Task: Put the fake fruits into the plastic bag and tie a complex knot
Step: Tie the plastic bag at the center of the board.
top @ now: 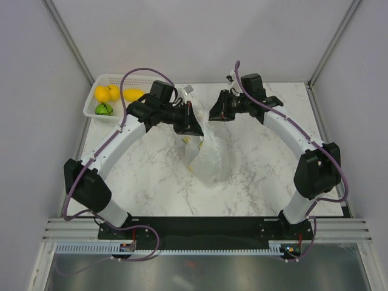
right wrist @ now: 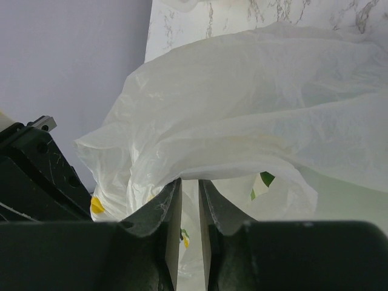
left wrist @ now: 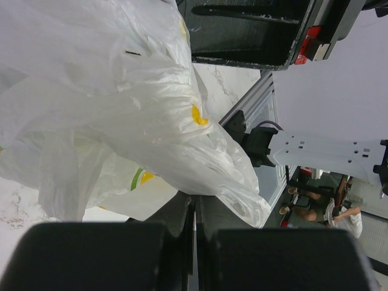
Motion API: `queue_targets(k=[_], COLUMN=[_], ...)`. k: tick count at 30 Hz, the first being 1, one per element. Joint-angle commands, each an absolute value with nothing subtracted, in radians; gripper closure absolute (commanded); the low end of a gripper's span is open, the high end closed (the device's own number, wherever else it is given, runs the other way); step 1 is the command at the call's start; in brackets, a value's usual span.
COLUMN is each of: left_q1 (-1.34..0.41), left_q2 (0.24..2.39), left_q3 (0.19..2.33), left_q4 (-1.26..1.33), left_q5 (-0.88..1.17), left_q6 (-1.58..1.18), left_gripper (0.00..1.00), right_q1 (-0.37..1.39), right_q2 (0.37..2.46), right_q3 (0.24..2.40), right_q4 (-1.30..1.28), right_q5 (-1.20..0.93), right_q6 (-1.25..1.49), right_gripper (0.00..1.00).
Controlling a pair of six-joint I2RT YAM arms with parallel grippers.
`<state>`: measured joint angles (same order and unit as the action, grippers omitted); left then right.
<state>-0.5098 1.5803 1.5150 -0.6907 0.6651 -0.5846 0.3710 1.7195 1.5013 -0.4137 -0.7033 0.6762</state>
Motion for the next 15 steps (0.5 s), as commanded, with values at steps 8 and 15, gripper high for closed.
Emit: queue_targets(k=[8, 15], left_q1=[-0.502, -0.502], left_q2=[1.546, 1.529], left_q3=[1.525, 1.526], left_q4=[-0.750, -0.782], left_q5=[0.716, 0.686], left_q6=[-0.624, -0.629], left_gripper=[0.82, 0.68], right_q1=[0.371, 0.373], right_q2=[1.690, 1.687], right_q3=[1.505, 1.506], right_q4=[-0.397, -0.419], right_q5=[-0.692, -0.663], right_q6=[0.653, 0.640], right_gripper=[0.76, 0.77])
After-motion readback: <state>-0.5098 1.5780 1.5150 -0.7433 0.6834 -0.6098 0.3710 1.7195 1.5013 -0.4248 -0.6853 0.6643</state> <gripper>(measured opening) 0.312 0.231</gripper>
